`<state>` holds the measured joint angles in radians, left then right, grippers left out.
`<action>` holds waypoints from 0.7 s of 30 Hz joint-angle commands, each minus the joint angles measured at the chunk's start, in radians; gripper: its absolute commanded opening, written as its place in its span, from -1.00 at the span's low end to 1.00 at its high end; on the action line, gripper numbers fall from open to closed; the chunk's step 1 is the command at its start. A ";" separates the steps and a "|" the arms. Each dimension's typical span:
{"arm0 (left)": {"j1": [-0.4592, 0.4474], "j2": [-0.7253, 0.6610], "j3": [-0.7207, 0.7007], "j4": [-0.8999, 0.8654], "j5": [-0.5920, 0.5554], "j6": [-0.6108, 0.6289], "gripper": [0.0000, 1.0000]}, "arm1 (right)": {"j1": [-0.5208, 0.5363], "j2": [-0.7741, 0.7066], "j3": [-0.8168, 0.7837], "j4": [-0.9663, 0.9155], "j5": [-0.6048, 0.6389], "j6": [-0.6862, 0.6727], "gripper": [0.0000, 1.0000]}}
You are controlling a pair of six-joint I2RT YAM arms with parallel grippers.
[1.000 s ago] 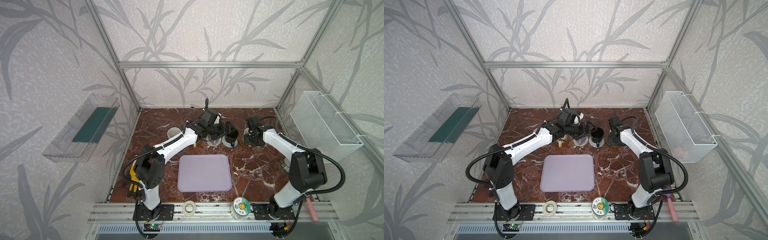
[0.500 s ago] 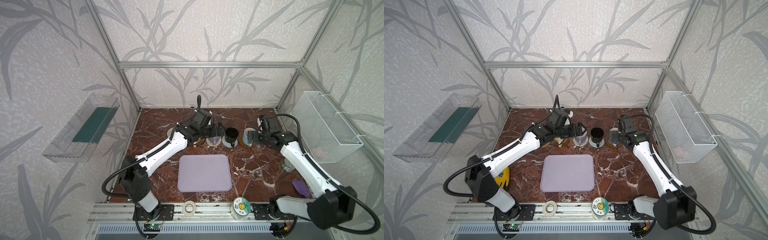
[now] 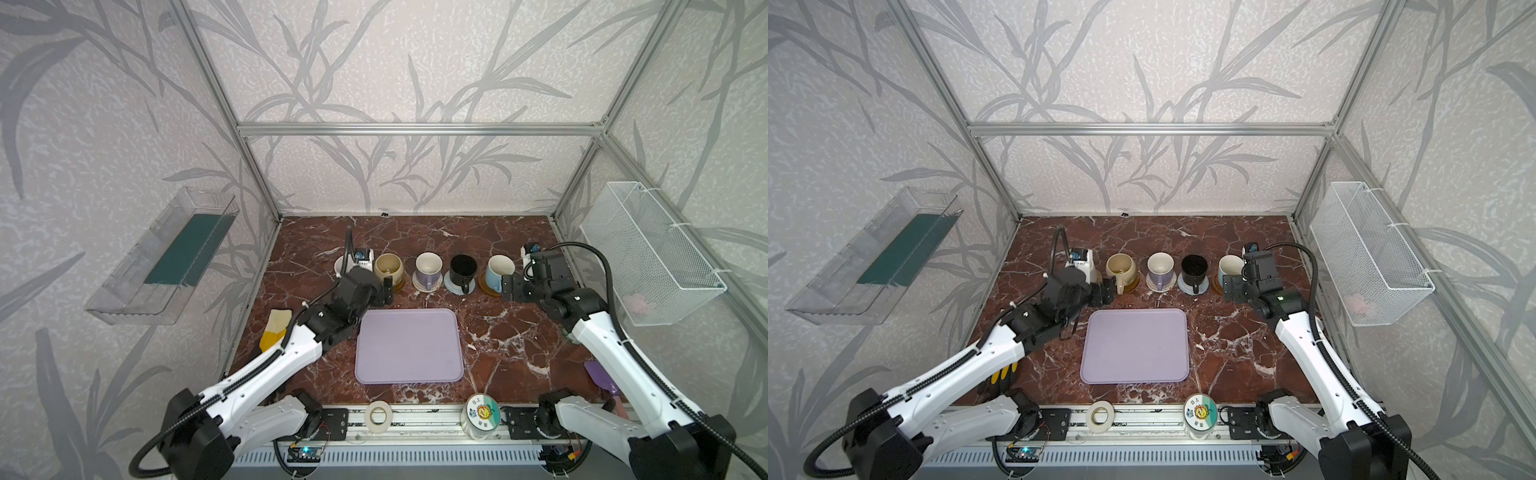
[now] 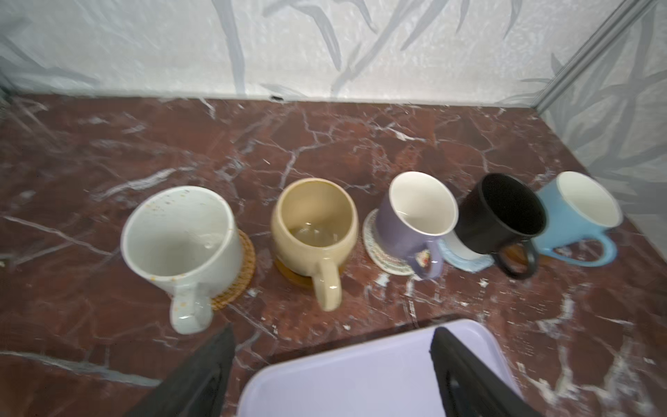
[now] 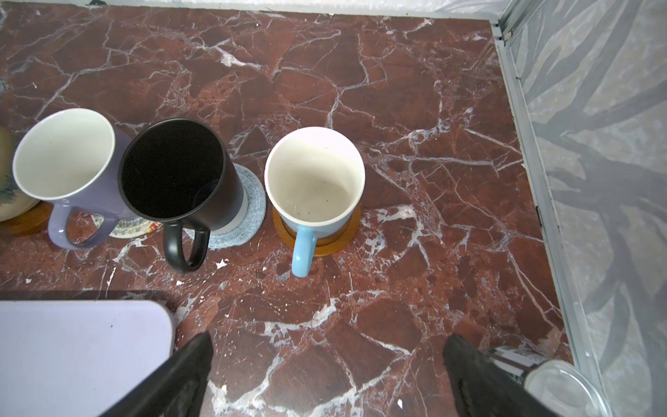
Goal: Place cups on coasters
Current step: Place the cup on the coaster, then reset both arms
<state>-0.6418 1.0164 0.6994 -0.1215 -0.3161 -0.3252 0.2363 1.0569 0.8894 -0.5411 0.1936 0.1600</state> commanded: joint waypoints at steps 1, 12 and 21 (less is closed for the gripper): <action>0.025 -0.074 -0.139 0.342 -0.210 0.212 0.85 | -0.003 -0.045 -0.118 0.202 0.071 0.011 0.91; 0.258 0.129 -0.247 0.646 -0.287 0.367 0.89 | -0.005 0.055 -0.372 0.666 0.199 -0.070 0.75; 0.355 0.327 -0.325 0.925 -0.328 0.506 0.91 | -0.011 0.139 -0.442 0.931 0.200 -0.200 0.77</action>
<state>-0.3161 1.3296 0.3935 0.6655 -0.6346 0.1421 0.2325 1.1862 0.4816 0.2142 0.3771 0.0067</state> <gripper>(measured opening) 0.956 0.886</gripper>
